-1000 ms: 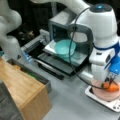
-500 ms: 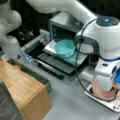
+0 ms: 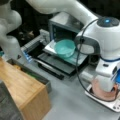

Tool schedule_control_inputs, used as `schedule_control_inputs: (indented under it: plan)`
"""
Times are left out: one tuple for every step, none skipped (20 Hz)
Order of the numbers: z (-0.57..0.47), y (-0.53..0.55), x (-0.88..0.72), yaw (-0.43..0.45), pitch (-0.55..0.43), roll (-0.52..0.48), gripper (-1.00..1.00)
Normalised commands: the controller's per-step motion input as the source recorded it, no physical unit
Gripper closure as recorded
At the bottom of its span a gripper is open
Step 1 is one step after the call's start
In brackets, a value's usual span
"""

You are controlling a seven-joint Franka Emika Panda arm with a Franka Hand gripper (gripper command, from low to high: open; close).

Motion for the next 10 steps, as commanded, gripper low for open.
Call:
schedule_control_inputs:
  plan:
    - [0.09,0.16,0.22,-0.048,0.054,-0.342,-1.0]
    - [0.09,0.16,0.22,-0.048,0.054,-0.342,-1.0]
    - [0.09,0.16,0.22,-0.048,0.054,-0.342,-1.0]
    - [0.09,0.16,0.22,-0.048,0.054,-0.342,-1.0]
    - [0.09,0.16,0.22,-0.048,0.054,-0.342,-1.0]
    - [0.09,0.16,0.22,-0.048,0.054,-0.342,-1.0]
    - [0.09,0.16,0.22,-0.048,0.054,-0.342,-1.0]
    - [0.09,0.16,0.22,-0.048,0.054,-0.342,-1.0]
    - [0.09,0.16,0.22,-0.048,0.054,-0.342,-1.0]
    - [0.09,0.16,0.22,-0.048,0.054,-0.342,-1.0]
